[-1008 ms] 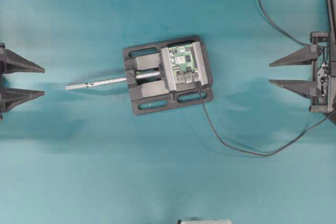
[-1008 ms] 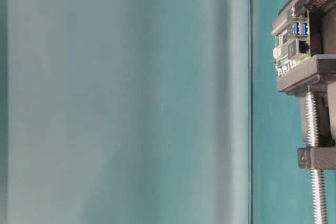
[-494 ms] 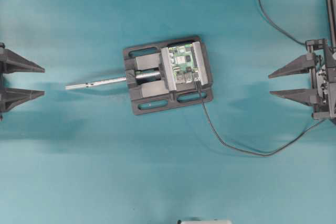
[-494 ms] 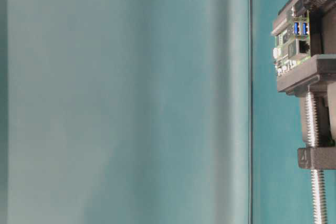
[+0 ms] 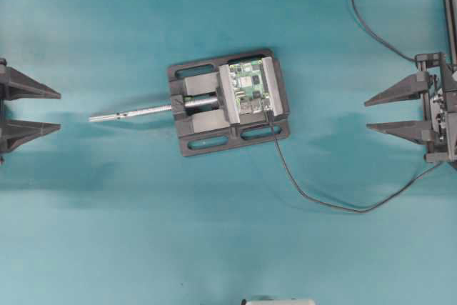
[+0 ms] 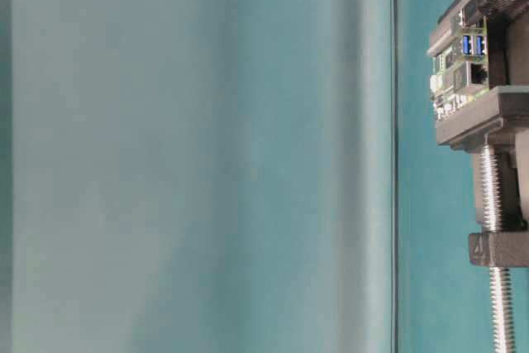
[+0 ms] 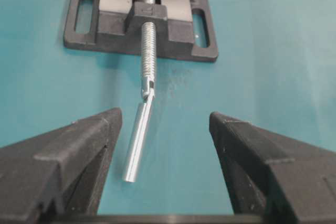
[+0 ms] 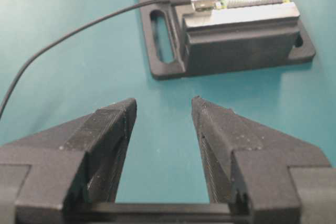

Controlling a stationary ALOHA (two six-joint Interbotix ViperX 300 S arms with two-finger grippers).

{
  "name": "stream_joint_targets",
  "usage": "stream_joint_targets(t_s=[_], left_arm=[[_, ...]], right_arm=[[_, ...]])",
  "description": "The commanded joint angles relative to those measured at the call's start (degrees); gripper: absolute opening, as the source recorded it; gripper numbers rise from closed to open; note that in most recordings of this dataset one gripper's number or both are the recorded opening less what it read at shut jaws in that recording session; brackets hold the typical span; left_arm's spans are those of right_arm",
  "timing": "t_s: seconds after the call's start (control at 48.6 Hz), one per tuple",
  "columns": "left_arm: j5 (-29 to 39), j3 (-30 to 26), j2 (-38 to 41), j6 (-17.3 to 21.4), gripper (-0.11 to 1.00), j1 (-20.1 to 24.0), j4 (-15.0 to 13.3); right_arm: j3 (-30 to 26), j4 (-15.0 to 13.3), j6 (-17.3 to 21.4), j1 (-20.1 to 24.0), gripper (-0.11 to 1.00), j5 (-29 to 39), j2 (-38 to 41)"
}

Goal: Insert the USB into the fixed PCB.

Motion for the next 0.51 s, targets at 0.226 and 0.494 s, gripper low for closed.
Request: stream_joint_targets(t_s=[0.226,0.494], left_arm=[[-0.4,-0.5,0.3,-0.1,0.85,0.1,0.3],[-0.4,-0.5,0.3,-0.1,0.85,0.1,0.3]], right_arm=[[-1.6,-0.2,0.1,-0.1,0.53,-0.1,0.4],[-2.1,-0.2,0.0,0.0,0.53,-0.1,0.3]])
